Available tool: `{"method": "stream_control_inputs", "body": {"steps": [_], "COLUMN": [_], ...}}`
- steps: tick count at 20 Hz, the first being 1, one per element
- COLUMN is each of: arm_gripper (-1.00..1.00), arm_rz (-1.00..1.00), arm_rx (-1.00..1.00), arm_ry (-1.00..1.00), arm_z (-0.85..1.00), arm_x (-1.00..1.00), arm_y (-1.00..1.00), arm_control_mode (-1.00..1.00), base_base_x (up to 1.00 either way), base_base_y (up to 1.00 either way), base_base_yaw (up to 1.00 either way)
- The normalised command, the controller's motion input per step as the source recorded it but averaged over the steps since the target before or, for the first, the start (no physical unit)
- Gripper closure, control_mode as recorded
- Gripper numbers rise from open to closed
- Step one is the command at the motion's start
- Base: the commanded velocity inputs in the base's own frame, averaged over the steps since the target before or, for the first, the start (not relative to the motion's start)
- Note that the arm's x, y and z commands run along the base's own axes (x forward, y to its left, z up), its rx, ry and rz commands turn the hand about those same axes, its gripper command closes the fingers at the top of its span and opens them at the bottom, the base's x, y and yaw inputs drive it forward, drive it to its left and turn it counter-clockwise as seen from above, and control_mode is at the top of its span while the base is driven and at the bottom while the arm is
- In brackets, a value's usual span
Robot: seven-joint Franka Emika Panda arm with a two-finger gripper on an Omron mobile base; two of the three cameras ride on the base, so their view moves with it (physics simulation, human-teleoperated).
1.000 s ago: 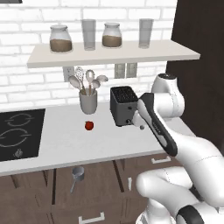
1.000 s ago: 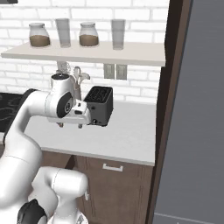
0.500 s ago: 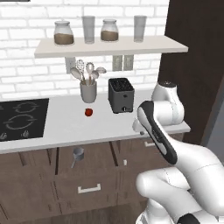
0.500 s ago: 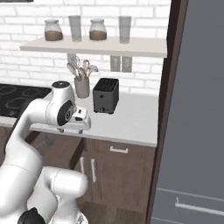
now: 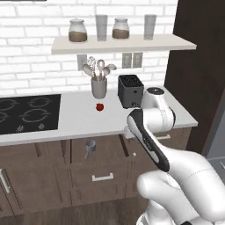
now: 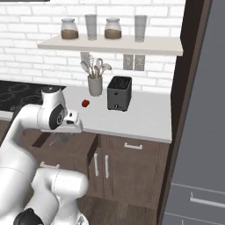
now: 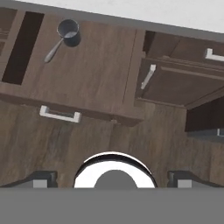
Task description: Pick the measuring cup from the drawer and place it on the counter.
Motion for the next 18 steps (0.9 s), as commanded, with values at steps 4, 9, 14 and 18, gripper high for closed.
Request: {"method": "stream_control_inputs", "body": {"steps": [4,9,14,18], "arm_gripper": [-1.00,-1.00,-1.00,-1.00], "arm_rz": [0.02,0.00,0.00,0.00], "arm_rx": [0.00,0.02,0.00,0.00], "arm_ry": [0.00,0.00,0.09,0.08], "arm_z": [-0.44,-0.55,-0.73,-0.57], "arm_x": [0.51,0.59,0.62,0.44], "arm_y": [0.28,0.17,0.09,0.19], "arm_control_mode": [-1.00,-1.00,-1.00,-1.00], "base_base_x": [0.00,0.00,0.00,0.00], "base_base_y": [0.00,0.00,0.00,0.00], "base_base_yaw": [0.00,0.00,0.00,0.00]}}
